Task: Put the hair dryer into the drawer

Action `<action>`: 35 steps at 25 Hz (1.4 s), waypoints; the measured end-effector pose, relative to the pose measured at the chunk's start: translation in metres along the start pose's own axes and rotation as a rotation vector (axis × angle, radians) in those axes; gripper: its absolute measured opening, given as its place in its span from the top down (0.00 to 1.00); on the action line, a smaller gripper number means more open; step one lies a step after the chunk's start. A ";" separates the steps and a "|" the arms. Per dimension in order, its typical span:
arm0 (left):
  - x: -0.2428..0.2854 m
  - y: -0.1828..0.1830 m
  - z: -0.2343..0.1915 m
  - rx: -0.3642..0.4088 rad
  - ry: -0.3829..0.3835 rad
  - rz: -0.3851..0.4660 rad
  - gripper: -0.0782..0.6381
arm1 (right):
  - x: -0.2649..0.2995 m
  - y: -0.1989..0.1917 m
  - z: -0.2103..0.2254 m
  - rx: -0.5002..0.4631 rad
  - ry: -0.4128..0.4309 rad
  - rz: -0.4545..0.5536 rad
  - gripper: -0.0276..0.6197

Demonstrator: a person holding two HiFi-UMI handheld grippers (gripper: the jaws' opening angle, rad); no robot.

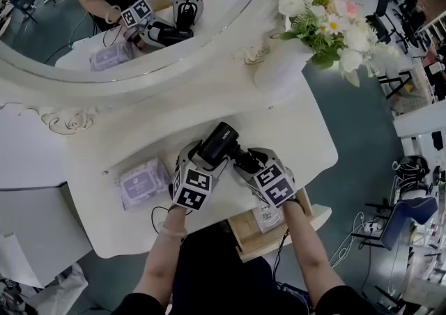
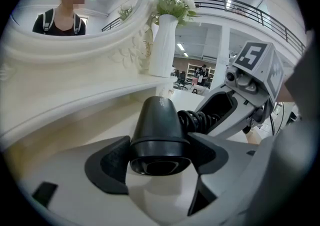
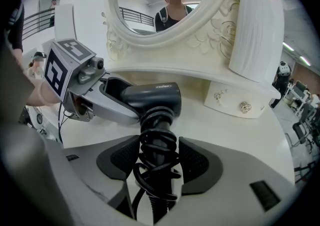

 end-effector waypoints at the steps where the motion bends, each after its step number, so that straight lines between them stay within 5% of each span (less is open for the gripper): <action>1: -0.002 0.001 0.000 0.003 0.000 0.003 0.38 | 0.000 0.000 -0.001 0.004 0.003 0.002 0.56; 15: -0.029 0.002 0.036 -0.001 0.023 0.047 0.38 | -0.041 -0.004 -0.021 -0.054 -0.013 0.023 0.56; 35: -0.061 -0.029 0.137 -0.070 0.143 0.086 0.38 | -0.114 -0.070 -0.050 -0.193 0.061 0.042 0.57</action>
Point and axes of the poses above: the fingertips, and each gripper's own axes: x forward along the fingers, z to its right, y out of its top, the point moved 2 cm from there along -x, backward along the fingers, and after that the axes turned 6 degrees about -x, right-handed, at the moved point
